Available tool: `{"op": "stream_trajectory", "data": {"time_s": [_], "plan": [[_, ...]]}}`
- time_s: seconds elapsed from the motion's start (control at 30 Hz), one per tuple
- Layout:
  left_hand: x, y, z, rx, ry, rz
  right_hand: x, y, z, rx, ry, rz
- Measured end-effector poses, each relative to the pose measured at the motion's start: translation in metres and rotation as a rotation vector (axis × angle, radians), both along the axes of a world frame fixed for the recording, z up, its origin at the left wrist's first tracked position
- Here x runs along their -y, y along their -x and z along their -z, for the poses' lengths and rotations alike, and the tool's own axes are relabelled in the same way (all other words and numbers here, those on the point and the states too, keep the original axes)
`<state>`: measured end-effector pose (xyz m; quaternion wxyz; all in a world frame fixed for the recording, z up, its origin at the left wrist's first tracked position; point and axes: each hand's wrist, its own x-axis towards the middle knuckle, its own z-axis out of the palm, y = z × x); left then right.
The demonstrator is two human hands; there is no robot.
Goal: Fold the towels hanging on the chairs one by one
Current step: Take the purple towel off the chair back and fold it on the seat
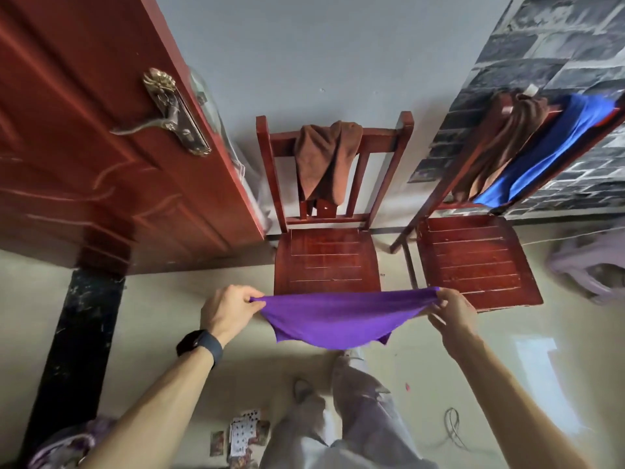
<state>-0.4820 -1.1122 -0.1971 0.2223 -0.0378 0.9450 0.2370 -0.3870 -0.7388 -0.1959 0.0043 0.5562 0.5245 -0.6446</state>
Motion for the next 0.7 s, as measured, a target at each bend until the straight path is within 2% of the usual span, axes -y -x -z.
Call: {"op": "stream_trajectory", "data": {"time_s": [0.17,0.37,0.53,0.7], "plan": [[-0.03,0.063,0.019,-0.051,0.043,-0.121,-0.018,0.069,0.036,0.037,-0.007,-0.073],[-0.062,0.135,0.126,0.015,0.037,-0.225,-0.038,0.157,0.142,0.037,0.043,-0.092],[-0.073,0.174,0.219,0.067,-0.102,-0.329,-0.043,0.204,0.232,0.011,0.064,0.014],[-0.074,0.209,0.284,0.099,-0.337,-0.548,-0.044,0.219,0.28,-0.073,0.154,-0.093]]}}
